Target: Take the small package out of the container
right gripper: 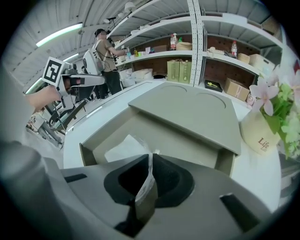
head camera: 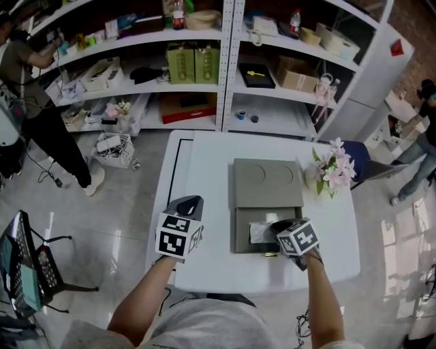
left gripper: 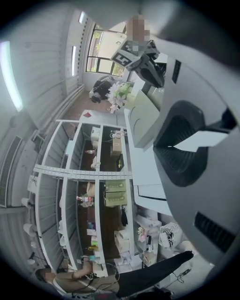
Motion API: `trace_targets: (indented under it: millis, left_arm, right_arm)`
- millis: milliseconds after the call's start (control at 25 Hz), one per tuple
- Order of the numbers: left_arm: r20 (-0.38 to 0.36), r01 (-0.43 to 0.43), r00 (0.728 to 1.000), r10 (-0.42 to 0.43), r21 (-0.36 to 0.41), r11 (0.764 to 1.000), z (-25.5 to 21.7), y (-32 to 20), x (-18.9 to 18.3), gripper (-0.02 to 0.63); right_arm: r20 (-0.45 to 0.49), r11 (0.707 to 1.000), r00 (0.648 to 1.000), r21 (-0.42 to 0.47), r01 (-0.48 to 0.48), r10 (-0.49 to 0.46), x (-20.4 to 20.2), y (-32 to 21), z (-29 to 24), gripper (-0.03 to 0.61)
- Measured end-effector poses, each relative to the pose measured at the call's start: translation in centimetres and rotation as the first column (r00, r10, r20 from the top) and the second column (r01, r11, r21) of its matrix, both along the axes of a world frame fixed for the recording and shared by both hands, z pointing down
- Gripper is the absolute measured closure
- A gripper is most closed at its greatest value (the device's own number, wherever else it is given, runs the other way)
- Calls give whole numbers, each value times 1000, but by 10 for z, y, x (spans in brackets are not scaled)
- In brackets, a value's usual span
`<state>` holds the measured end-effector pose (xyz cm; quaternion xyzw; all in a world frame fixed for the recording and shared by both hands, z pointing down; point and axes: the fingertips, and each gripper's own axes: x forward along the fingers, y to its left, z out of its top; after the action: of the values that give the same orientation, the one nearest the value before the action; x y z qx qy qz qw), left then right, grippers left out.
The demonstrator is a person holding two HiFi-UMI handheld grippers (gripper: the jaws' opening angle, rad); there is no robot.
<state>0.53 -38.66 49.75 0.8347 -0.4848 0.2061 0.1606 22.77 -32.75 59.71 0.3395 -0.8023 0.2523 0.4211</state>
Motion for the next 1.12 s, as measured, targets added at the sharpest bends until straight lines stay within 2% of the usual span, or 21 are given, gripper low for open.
trace_targets:
  millis: [120, 360, 680, 920, 1120]
  left_arm:
    - [-1, 1, 1000, -1, -1, 1000, -1, 4, -1, 611]
    - [-4, 0, 1000, 0, -1, 1000, -5, 8, -8, 611]
    - [-10, -29, 1000, 30, 26, 999, -15, 13, -4, 611]
    - [-10, -33, 999, 33, 38, 999, -21, 23, -14, 611]
    - [-14, -36, 999, 37, 49, 998, -28, 33, -24, 612]
  right_arm:
    - [6, 999, 999, 17, -32, 32, 4, -1, -4, 563]
    - [22, 996, 997, 46, -73, 72, 5, 0, -14, 568]
    - [29, 983, 991, 128, -133, 130, 12, 3, -38, 568]
    - [73, 960, 977, 187, -210, 200, 14, 8, -63, 568]
    - [102, 939, 971, 251, -235, 215, 4, 18, -92, 568]
